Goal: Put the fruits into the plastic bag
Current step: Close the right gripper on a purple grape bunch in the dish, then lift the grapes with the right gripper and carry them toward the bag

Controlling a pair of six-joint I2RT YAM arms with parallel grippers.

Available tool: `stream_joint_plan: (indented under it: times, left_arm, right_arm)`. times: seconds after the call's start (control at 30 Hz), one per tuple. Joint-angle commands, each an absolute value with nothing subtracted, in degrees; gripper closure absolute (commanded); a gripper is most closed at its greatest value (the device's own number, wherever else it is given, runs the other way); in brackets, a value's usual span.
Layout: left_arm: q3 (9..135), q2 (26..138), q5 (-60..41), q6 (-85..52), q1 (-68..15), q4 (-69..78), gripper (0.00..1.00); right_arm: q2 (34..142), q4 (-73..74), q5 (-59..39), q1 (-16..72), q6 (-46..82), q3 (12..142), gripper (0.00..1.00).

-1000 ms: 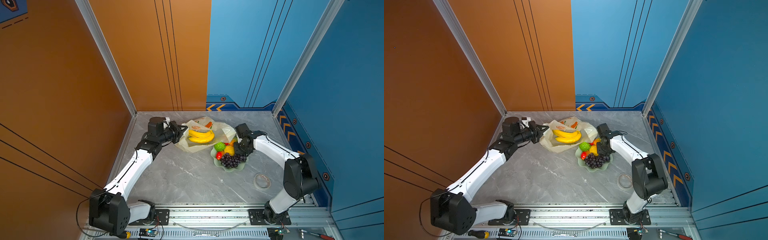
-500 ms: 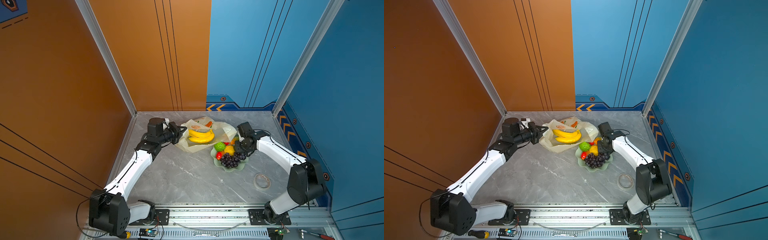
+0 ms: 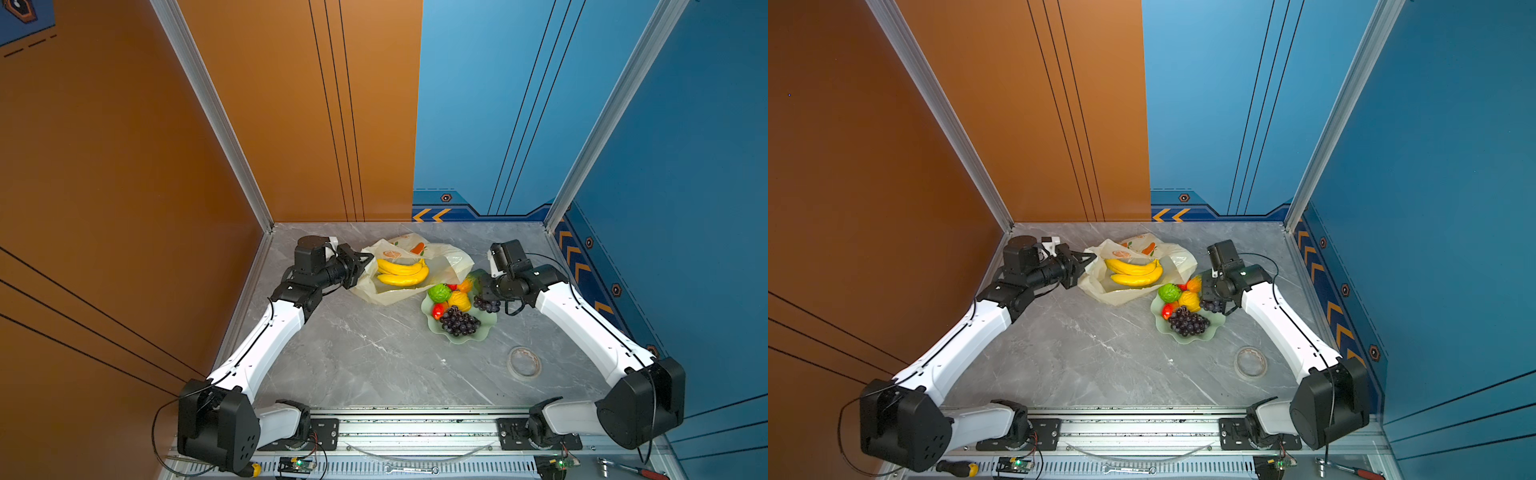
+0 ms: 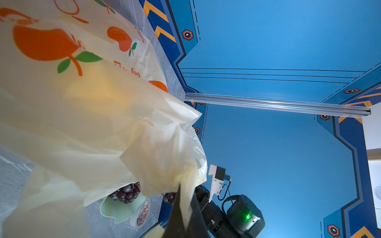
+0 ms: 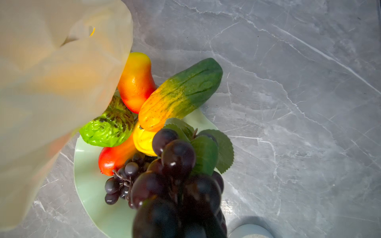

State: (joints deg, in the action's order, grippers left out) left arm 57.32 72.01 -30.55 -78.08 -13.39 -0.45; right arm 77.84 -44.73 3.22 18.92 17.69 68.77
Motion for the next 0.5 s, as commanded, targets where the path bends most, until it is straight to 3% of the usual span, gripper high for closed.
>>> stream_joint_plan:
  times: [0.0,0.47]
  left_arm:
    - [57.39,71.45,-30.94,-78.47,-13.88,0.52,1.0]
    - [58.43,73.43,-30.15,-78.55,-15.91,1.76,1.0]
  right_arm:
    - [74.3,-48.26,2.22,17.54,18.82,72.79,0.81]
    - [68.63,-50.55,-9.2,16.17,20.6,86.37,0.8]
